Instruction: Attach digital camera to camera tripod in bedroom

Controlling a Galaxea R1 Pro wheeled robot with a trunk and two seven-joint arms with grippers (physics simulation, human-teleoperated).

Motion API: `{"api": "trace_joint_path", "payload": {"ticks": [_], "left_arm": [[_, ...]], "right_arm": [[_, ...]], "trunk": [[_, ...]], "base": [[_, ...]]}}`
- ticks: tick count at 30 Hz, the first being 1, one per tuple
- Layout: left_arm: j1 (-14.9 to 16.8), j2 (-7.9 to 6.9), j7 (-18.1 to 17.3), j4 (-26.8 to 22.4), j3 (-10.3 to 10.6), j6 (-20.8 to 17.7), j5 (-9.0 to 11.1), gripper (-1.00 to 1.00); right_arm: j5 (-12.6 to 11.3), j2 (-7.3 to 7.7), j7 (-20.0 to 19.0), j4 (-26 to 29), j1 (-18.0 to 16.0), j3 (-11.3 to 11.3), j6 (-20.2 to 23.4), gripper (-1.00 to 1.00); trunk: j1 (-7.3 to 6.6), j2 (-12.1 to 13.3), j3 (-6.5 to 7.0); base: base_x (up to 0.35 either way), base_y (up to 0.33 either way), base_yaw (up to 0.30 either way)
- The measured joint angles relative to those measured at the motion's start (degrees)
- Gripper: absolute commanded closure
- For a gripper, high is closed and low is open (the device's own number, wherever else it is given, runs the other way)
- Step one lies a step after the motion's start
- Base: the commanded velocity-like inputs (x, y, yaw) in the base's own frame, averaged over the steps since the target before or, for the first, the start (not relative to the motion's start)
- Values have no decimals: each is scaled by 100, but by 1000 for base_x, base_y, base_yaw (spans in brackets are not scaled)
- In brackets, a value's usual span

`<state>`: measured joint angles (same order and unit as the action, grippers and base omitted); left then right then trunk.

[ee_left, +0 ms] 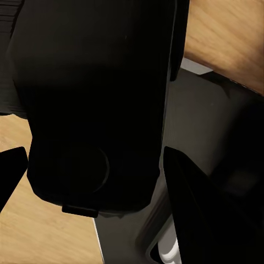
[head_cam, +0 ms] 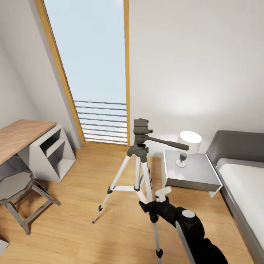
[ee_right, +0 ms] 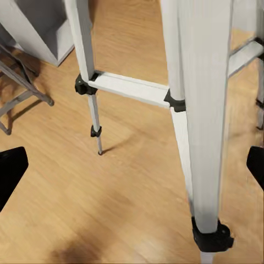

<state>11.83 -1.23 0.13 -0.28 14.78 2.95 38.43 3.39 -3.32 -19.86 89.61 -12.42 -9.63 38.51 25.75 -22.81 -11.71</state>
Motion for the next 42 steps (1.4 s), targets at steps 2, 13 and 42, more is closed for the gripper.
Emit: {"api": "trace_joint_path", "payload": {"ticks": [2, 13, 42], "left_arm": [[0, 0, 0, 1, -1, 0, -3, 100], [1, 0, 1, 0, -5, 0, 18, 100], [2, -1, 1, 0, -2, 0, 19, 100]], "right_arm": [[-3, -62, 321, -11, -13, 0, -67, -100], [-5, -239, 1176, -88, -56, -8, -215, -100], [-76, -297, 1287, -3180, -1686, 24, -1861, -100]], "trunk": [[0, 0, 0], [0, 0, 0], [0, 0, 0]], "base": [[0, 0, 0], [0, 0, 0], [0, 0, 0]]}}
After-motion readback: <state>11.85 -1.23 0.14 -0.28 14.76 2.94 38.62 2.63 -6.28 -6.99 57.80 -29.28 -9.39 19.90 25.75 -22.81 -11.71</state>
